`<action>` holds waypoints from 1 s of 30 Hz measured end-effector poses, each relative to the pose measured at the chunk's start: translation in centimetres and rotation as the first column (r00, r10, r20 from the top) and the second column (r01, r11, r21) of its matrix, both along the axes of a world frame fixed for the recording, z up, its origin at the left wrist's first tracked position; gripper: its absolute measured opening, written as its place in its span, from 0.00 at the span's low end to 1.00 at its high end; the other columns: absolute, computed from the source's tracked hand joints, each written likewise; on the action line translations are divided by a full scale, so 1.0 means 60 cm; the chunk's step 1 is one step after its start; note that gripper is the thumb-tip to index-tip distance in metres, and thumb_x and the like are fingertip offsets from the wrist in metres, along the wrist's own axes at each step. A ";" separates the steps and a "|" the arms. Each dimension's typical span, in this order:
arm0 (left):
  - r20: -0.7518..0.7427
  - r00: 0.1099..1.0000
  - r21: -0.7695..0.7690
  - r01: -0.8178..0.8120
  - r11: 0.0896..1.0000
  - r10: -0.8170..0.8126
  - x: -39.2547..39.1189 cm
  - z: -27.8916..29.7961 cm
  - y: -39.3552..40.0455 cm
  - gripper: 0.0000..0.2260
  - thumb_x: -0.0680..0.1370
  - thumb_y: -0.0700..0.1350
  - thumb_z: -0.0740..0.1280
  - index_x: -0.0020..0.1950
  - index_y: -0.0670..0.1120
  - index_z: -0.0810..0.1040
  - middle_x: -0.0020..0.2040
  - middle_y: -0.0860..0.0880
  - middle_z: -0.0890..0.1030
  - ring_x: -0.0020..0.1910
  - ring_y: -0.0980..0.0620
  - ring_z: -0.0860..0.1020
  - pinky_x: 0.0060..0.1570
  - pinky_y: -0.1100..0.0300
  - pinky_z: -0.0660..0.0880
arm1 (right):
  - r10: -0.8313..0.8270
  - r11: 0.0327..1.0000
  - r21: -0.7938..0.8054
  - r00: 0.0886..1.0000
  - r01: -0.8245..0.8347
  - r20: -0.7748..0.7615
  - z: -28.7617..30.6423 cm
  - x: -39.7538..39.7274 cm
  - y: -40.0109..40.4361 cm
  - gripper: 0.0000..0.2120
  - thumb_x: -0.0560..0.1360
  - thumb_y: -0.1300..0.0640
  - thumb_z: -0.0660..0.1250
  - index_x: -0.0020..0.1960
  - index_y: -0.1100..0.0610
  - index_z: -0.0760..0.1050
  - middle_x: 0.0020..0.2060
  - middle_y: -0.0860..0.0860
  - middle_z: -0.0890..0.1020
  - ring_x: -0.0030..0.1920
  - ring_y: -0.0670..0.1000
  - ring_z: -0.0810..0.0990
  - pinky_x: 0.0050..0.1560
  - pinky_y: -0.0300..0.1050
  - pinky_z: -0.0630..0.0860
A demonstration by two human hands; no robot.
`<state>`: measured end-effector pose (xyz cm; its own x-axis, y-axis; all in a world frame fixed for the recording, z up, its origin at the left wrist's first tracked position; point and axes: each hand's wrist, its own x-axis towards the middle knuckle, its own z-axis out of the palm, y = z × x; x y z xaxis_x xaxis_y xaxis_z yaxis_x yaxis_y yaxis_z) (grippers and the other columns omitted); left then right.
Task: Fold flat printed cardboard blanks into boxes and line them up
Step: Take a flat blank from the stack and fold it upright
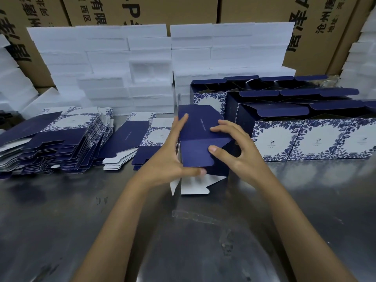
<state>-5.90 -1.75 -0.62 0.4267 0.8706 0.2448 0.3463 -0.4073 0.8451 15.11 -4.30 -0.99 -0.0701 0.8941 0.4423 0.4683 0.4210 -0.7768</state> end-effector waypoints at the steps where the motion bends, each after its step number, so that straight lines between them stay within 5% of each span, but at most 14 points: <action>1: -0.038 0.999 0.000 0.011 1.000 -0.011 -0.004 -0.001 0.000 0.56 0.64 0.47 0.84 0.79 0.68 0.49 0.79 0.67 0.40 0.66 0.85 0.53 0.55 0.84 0.63 | -0.001 1.000 0.002 1.000 0.001 -0.001 -0.001 0.000 0.002 0.18 0.77 0.55 0.74 0.65 0.47 0.78 0.73 0.42 0.70 0.75 0.45 0.66 0.74 0.47 0.64; 5: -0.032 0.999 0.061 -0.021 0.998 0.023 0.007 0.000 -0.006 0.44 0.67 0.48 0.82 0.75 0.67 0.61 0.77 0.69 0.41 0.65 0.86 0.51 0.53 0.85 0.62 | -0.053 0.998 0.037 0.997 0.056 -0.060 -0.005 -0.006 0.007 0.15 0.76 0.57 0.75 0.62 0.49 0.80 0.71 0.44 0.73 0.73 0.47 0.69 0.73 0.52 0.67; 8: 0.169 0.964 0.196 -0.237 0.952 0.205 0.027 -0.001 -0.013 0.19 0.74 0.44 0.76 0.61 0.60 0.78 0.79 0.64 0.57 0.66 0.82 0.59 0.53 0.83 0.63 | -0.073 0.996 0.033 0.989 0.078 -0.126 -0.006 -0.010 0.008 0.13 0.75 0.58 0.76 0.57 0.47 0.82 0.69 0.44 0.74 0.72 0.47 0.71 0.72 0.50 0.67; 10: 0.257 0.931 0.192 -0.310 0.931 0.257 0.038 -0.004 -0.016 0.12 0.76 0.41 0.74 0.53 0.57 0.81 0.75 0.62 0.67 0.67 0.76 0.64 0.53 0.82 0.63 | -0.056 0.998 0.018 0.983 0.061 -0.177 -0.005 -0.013 0.006 0.13 0.74 0.59 0.76 0.54 0.45 0.82 0.69 0.44 0.74 0.71 0.45 0.71 0.71 0.48 0.67; 22: 0.391 0.890 0.115 -0.300 0.947 0.234 0.055 -0.014 -0.016 0.08 0.76 0.41 0.74 0.48 0.55 0.84 0.67 0.61 0.75 0.66 0.69 0.71 0.52 0.82 0.64 | -0.075 0.997 -0.012 0.916 0.077 -0.393 -0.006 -0.036 0.005 0.09 0.73 0.60 0.78 0.47 0.46 0.86 0.67 0.43 0.75 0.71 0.44 0.71 0.73 0.55 0.69; 27: 0.450 0.871 0.086 -0.264 0.961 0.199 0.054 -0.016 -0.011 0.10 0.76 0.42 0.74 0.47 0.58 0.85 0.68 0.60 0.76 0.68 0.66 0.72 0.62 0.66 0.67 | -0.026 0.999 -0.036 0.897 0.012 -0.441 -0.005 -0.027 0.005 0.10 0.74 0.61 0.77 0.45 0.45 0.85 0.66 0.40 0.75 0.69 0.40 0.73 0.71 0.55 0.71; 30: 0.457 0.868 0.091 -0.264 0.960 0.195 0.052 -0.018 -0.009 0.11 0.76 0.42 0.74 0.47 0.60 0.86 0.68 0.60 0.77 0.68 0.66 0.72 0.61 0.67 0.68 | -0.025 0.999 -0.032 0.897 0.012 -0.442 -0.004 -0.025 0.005 0.09 0.74 0.62 0.76 0.46 0.47 0.85 0.66 0.40 0.75 0.68 0.40 0.73 0.71 0.53 0.72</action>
